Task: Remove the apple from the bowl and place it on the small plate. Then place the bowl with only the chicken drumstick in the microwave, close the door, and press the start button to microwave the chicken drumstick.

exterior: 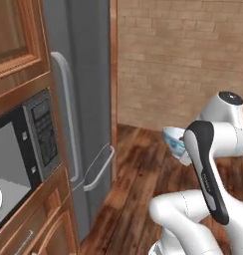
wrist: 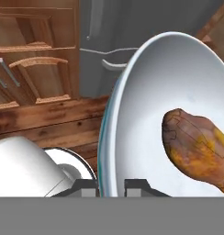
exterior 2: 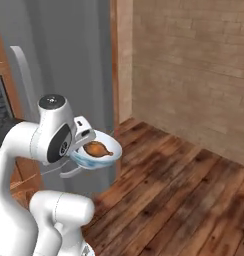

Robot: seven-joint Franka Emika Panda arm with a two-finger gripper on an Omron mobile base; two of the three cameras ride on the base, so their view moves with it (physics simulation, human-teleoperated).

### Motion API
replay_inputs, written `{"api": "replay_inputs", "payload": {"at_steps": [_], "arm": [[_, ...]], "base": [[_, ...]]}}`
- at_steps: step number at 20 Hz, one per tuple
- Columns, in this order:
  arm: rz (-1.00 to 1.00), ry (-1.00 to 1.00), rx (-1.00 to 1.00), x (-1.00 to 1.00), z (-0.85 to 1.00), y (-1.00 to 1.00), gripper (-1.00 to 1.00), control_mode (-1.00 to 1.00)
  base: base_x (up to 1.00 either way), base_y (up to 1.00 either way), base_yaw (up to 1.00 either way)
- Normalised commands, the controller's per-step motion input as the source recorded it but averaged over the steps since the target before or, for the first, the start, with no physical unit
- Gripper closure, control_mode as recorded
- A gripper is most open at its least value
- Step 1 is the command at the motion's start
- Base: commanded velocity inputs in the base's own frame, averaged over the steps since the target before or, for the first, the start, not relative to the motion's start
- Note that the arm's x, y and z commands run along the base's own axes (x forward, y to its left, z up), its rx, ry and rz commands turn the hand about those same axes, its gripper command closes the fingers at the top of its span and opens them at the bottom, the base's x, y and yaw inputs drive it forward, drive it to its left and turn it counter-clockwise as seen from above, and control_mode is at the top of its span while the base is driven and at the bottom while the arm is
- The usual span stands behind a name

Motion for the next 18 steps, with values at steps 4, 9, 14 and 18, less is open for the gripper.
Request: {"api": "replay_inputs", "payload": {"at_steps": [4,9,14,18], "arm": [[0.00,0.00,0.00,0.00,0.00,0.00,1.00,1.00],[0.00,0.00,0.00,0.00,0.00,0.00,1.00,1.00],[0.00,0.00,0.00,0.00,0.00,0.00,1.00,1.00],[0.00,0.00,0.00,0.00,0.00,0.00,1.00,1.00]], "base": [[0.54,0.05,0.78],[0.08,0.03,0.82],[0.00,0.02,0.85],[-0.09,0.00,0.76]]}}
